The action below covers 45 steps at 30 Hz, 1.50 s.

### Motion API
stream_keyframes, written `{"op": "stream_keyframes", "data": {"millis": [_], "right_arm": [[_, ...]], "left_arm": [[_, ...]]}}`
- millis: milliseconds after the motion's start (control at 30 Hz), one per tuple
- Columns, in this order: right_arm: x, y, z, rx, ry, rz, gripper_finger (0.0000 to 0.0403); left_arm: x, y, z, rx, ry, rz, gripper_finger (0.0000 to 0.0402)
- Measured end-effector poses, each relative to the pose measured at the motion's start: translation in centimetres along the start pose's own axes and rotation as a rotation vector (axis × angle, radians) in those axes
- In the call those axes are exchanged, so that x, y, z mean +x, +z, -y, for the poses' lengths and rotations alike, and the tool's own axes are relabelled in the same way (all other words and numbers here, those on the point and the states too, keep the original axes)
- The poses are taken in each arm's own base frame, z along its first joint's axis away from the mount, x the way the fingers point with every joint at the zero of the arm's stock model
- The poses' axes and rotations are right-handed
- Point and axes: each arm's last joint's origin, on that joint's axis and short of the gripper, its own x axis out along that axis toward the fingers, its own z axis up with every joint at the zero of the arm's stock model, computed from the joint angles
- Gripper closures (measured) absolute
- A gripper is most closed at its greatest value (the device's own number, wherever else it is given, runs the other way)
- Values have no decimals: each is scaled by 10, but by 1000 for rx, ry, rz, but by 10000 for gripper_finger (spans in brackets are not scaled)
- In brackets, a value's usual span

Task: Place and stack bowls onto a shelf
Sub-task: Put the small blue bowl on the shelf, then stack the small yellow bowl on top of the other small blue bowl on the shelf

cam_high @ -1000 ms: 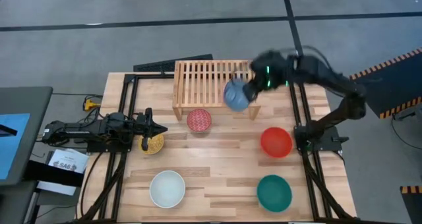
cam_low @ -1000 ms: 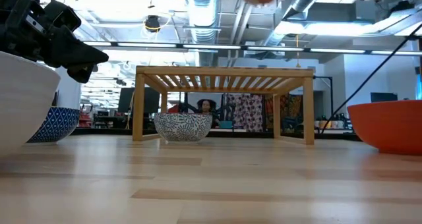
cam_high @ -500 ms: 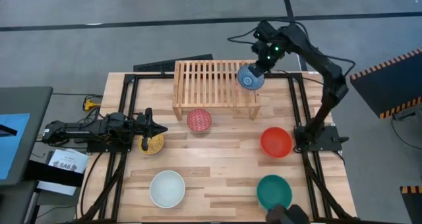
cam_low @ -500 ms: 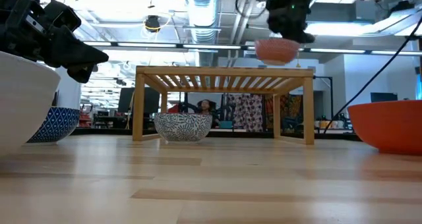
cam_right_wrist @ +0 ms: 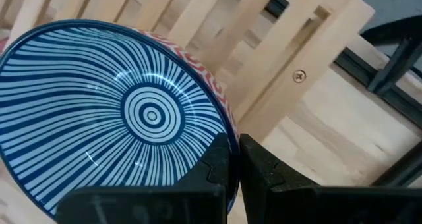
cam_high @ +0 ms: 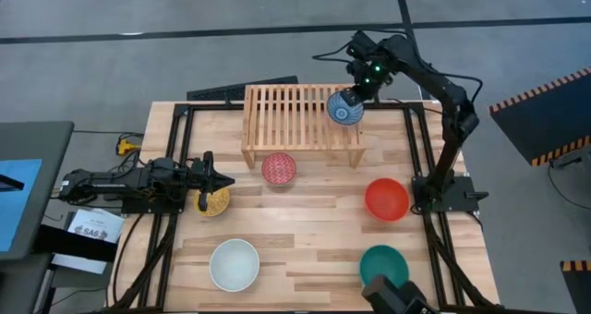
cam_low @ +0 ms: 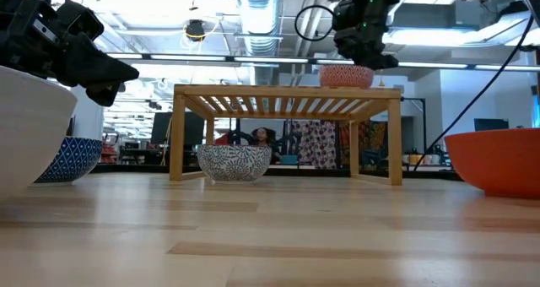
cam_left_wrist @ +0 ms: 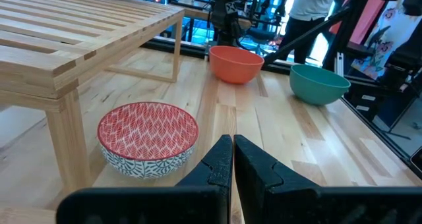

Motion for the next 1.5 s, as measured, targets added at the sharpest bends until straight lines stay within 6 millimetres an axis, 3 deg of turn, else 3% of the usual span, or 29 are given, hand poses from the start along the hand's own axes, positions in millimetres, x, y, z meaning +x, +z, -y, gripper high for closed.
{"op": "stream_keyframes", "data": {"millis": [100,367,867,1267,1500], "right_arm": [[0,-1,0,36,-4,-15,366],[0,-2,-2,86,-3,-17,300],[-10,-5,5,11,20,9,260],[-75,-40,27,25,17,199,213],[-112,-81,7,-60,62,346,204]], "left_arm": [[0,0,0,0,0,1,401],[0,0,0,0,0,0,401],[0,0,0,-18,1,2,401],[0,2,-1,-112,54,28,401],[-1,13,1,-232,23,134,401]]}}
